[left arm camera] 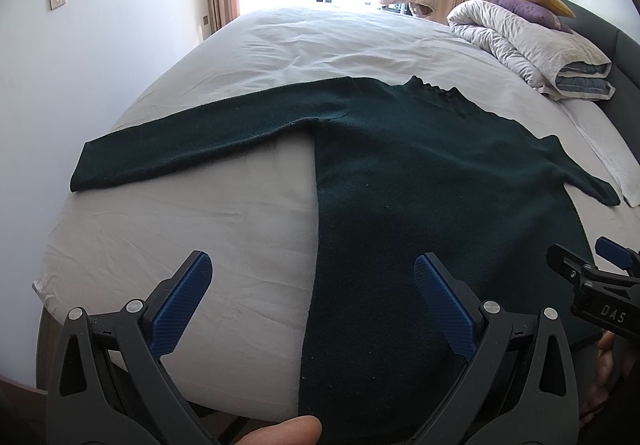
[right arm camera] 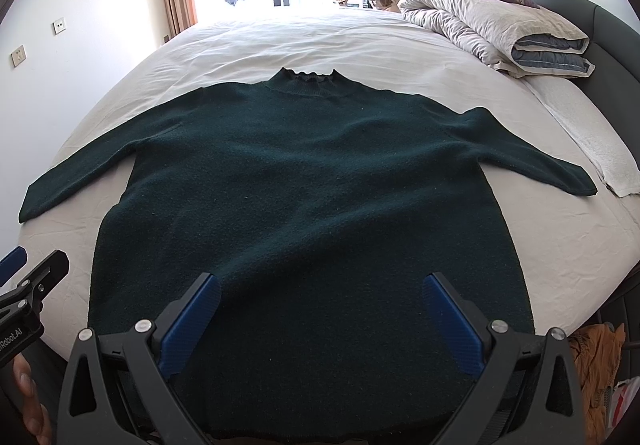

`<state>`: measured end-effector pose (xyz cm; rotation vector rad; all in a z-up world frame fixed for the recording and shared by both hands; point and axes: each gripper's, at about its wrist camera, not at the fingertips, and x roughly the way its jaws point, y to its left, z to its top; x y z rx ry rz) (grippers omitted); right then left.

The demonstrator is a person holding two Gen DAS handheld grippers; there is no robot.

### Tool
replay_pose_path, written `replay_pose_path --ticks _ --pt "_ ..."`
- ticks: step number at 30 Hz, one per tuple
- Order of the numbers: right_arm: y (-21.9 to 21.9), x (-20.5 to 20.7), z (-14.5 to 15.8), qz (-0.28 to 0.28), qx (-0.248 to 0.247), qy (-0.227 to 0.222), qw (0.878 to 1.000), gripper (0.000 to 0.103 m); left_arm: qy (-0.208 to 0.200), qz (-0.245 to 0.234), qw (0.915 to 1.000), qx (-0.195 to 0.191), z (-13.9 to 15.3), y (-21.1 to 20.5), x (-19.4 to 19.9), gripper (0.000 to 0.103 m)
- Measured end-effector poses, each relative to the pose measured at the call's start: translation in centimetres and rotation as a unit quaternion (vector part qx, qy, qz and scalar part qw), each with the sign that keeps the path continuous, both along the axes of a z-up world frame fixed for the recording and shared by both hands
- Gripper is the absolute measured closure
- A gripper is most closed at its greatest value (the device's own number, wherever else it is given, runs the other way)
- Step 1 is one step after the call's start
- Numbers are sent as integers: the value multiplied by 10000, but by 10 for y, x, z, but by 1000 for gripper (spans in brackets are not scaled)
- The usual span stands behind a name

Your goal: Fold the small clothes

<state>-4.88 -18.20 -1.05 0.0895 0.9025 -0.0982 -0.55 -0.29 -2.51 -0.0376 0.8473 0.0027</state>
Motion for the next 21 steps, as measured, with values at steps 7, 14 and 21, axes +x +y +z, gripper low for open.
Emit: replay_pose_path --ticks 7,14,21 --pt "6 10 0 93 -118 6 9999 0 10 338 9989 -339 0 43 11 0" --pt "17 44 19 378 -192 -397 9983 0 -239 913 9881 -1217 0 124 24 0" --pt "32 98 23 785 459 -639 9938 0 -155 1337 9622 -2370 -25 206 41 0"
